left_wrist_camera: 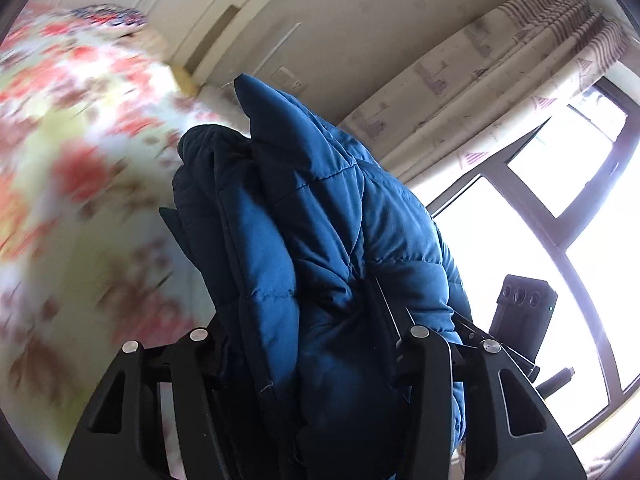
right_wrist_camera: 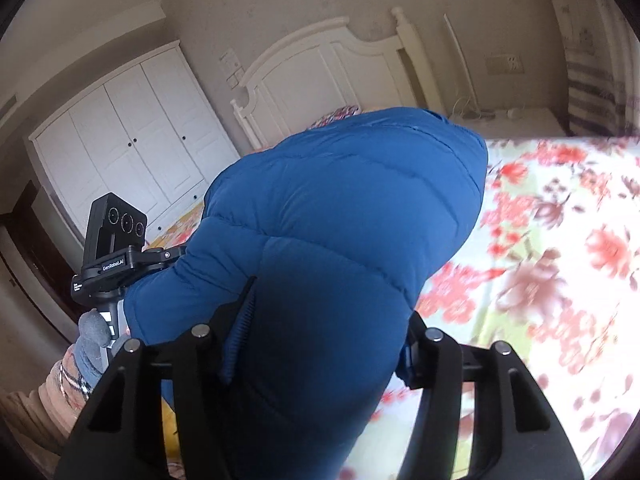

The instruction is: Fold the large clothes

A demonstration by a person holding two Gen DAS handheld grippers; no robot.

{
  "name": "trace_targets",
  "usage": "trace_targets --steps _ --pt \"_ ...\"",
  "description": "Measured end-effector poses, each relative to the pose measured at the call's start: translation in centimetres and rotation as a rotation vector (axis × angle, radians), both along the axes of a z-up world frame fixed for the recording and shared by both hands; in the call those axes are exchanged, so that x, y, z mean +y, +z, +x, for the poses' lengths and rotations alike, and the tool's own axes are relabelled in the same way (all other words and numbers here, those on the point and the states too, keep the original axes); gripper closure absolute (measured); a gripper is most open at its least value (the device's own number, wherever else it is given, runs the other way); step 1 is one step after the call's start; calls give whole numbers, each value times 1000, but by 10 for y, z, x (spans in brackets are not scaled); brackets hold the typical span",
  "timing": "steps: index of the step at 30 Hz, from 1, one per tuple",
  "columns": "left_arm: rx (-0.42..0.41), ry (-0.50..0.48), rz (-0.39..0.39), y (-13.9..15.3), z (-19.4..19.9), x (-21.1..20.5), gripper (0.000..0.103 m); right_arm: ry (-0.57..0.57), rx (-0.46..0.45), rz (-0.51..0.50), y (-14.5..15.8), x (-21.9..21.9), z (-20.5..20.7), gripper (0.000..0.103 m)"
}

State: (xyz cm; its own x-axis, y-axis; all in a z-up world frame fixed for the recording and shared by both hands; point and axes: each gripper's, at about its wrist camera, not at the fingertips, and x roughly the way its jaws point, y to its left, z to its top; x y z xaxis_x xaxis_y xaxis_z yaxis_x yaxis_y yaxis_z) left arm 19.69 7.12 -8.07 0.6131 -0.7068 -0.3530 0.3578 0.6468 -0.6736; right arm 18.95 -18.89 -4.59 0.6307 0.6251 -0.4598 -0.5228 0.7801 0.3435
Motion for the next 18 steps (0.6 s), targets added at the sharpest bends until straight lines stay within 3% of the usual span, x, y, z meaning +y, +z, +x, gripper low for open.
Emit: trace_targets --steps 4,6,8,9,10,11,14,16,18 --pt "-22 -18 -18 17 62 -46 61 -49 0 -9 18 -41 42 46" --pt "11 -16 0 9 89 -69 61 -72 89 -7 3 -70 75 43" --pt "121 -10 60 -21 120 -99 61 -157 215 -58 -25 -92 101 37" --pt "187 -6 113 -40 131 -112 59 -206 304 -88 -43 -102 112 26" --pt "158 12 102 -48 130 -115 46 -235 302 -31 -46 -112 109 13" --pt "137 31 91 -51 127 -114 42 -243 285 -6 -42 -116 103 13" --pt "160 52 53 -54 119 -103 40 -356 144 -133 -14 -105 65 13" --pt "127 89 109 -47 109 -99 39 -389 10 -170 8 -90 39 13" --pt "84 146 174 -32 94 -100 37 -326 -84 -203 20 -60 18 13"
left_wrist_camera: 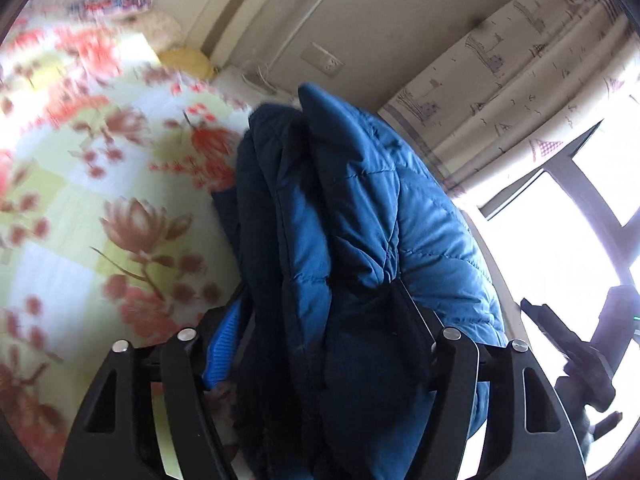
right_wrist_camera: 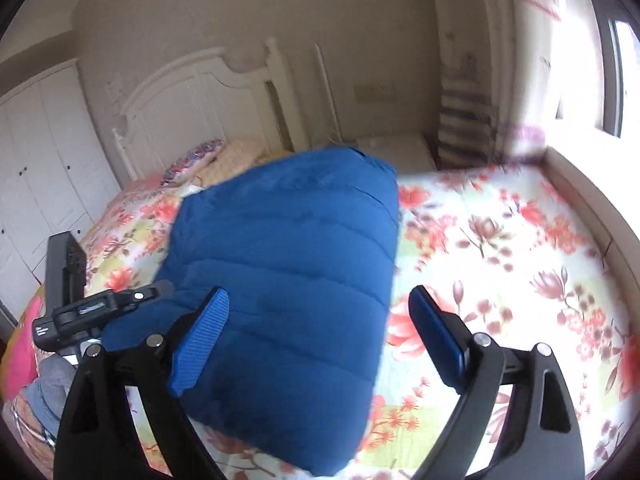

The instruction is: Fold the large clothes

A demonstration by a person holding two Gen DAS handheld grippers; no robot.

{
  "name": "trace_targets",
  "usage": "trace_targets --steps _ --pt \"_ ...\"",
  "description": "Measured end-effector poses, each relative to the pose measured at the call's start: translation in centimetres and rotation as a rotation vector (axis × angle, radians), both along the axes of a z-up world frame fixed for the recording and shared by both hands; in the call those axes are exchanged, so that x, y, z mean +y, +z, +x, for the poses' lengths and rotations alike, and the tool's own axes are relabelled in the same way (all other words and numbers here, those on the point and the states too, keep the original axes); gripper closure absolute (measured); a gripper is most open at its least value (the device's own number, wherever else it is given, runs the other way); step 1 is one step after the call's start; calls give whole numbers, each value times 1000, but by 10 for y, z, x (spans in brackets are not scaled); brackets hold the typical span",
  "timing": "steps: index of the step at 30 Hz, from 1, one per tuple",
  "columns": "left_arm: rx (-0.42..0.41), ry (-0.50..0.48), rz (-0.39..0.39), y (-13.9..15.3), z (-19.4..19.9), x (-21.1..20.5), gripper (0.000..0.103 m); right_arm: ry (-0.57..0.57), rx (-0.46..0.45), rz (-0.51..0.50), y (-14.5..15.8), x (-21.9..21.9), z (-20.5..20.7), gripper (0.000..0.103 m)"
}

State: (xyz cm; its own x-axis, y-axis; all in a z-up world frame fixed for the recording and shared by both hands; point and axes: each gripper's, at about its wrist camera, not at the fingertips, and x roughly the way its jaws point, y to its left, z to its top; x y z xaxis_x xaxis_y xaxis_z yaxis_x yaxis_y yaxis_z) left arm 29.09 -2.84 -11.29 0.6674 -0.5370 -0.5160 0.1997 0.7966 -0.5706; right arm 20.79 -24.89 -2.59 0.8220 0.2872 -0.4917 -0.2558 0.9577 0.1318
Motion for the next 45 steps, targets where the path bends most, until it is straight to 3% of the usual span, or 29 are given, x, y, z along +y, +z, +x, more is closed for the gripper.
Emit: trace_targets --steps 1,3,5,7,9,12,14,16,20,26,31,45 --pt "-33 33 41 9 -13 3 35 32 -29 -69 2 23 -9 13" --pt "-95 98 102 24 -33 0 21 87 -32 -237 -9 63 -13 11" --pt "-181 205 180 43 -62 0 13 125 32 -447 -46 107 -12 11" --pt "-249 262 277 65 -82 -2 8 136 6 -510 -57 119 -30 10" --pt "-329 318 387 92 -110 -4 7 154 -9 -438 -47 116 -53 11" --pt "-443 400 491 125 -152 -5 6 109 -130 -288 -11 95 -108 10" --pt "-481 443 504 138 -177 -6 4 57 -187 -258 2 73 -143 2" --pt "-475 452 493 146 -193 -10 4 1 -228 -256 15 67 -168 2" --pt "-456 395 488 149 -216 -22 4 -93 -250 -253 29 48 -174 2" --pt "-457 308 525 138 -235 -43 4 -122 -280 -211 46 29 -178 2" --pt "-453 316 534 131 -237 -46 4 -128 -318 -187 55 30 -186 2" --pt "-470 336 583 129 -243 -58 4 -136 -319 -194 57 32 -188 2"
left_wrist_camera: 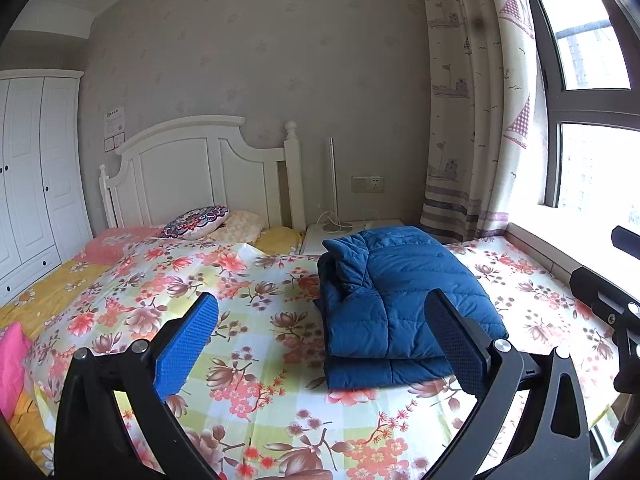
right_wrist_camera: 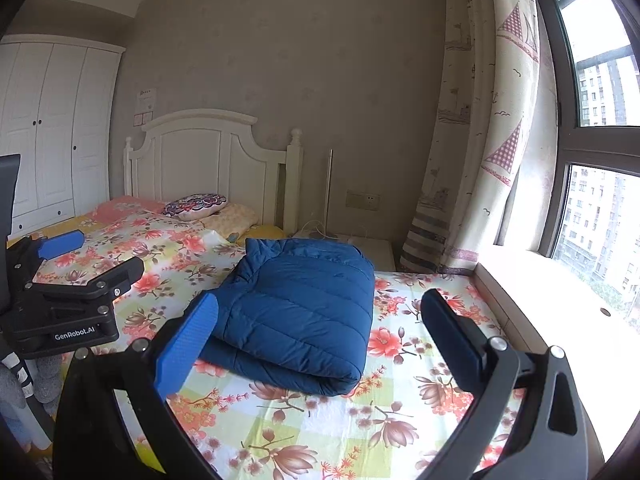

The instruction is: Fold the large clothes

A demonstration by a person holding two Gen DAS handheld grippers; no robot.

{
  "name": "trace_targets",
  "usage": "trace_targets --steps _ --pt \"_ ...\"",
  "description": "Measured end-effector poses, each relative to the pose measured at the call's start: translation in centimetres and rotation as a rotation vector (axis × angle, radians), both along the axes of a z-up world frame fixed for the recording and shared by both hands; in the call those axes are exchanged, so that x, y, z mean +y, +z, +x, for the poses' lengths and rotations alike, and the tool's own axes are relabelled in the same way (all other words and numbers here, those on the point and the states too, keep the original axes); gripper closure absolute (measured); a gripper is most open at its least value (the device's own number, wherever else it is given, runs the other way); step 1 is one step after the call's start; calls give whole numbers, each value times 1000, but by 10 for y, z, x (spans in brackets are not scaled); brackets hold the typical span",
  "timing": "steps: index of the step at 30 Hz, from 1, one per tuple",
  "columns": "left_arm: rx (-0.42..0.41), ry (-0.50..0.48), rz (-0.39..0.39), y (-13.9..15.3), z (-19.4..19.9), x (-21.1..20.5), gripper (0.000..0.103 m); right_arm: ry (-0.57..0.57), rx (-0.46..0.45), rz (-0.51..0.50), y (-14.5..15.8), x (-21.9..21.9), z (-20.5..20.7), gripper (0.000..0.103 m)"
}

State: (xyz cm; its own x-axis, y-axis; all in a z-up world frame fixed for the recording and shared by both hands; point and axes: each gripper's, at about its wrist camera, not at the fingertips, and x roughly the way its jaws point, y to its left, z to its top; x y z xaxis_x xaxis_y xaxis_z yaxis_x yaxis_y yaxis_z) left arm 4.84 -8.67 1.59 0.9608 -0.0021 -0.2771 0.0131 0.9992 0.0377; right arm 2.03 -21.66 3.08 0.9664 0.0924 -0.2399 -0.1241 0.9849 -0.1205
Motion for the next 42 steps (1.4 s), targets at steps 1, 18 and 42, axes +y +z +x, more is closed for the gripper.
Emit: trace_targets --steps 1,18,42 --pt "0 -1 1 0 0 -1 4 0 0 0 0 1 0 2" --pt "-8 13 10 -1 -1 -3 4 -3 -21 1 0 4 -4 2" --pt "104 -41 65 -34 36 -4 4 1 112 -14 -36 -10 42 2"
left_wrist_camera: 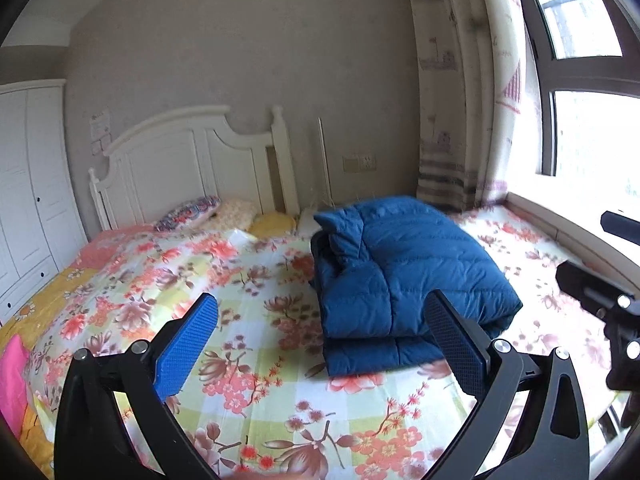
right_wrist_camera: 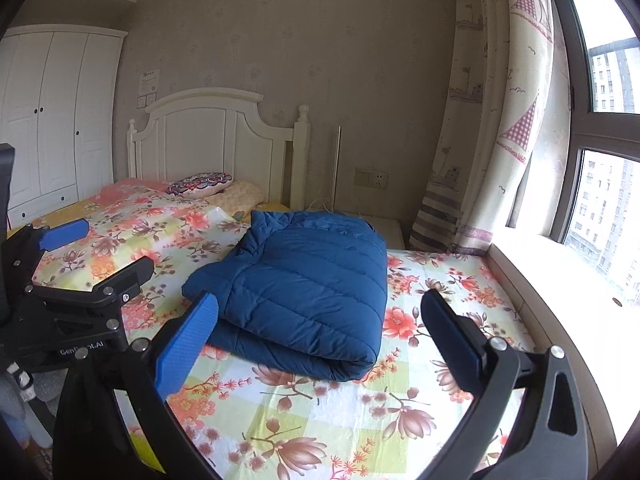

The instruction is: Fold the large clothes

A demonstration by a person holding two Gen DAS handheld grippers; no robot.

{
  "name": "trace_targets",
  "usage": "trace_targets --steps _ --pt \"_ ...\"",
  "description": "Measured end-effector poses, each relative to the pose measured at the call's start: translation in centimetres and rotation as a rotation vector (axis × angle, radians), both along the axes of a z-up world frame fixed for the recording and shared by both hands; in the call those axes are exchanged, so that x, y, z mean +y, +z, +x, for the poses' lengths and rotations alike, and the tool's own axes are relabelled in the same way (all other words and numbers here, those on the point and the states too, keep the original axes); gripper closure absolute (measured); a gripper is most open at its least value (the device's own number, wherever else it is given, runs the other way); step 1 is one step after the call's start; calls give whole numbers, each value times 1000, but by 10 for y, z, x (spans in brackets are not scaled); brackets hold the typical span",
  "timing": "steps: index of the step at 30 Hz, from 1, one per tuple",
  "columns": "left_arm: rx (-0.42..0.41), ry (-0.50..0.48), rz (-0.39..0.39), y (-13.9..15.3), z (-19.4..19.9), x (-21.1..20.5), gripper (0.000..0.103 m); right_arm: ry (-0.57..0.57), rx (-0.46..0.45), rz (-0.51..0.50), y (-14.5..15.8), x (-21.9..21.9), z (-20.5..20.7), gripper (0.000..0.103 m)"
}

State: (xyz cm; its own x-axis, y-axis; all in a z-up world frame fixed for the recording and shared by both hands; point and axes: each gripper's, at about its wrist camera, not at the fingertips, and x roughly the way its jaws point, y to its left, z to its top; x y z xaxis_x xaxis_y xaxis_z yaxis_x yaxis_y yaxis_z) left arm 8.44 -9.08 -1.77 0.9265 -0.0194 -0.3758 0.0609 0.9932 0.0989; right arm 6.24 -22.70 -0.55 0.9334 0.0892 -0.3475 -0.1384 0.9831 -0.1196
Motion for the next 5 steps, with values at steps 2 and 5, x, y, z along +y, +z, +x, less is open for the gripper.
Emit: trace_targets --steps 2,5 --pt "69 62 -4 -7 35 32 4 -44 31 -19 1 -31 23 3" --pt "122 213 -9 -10 95 116 4 -270 79 -12 14 -136 62 3"
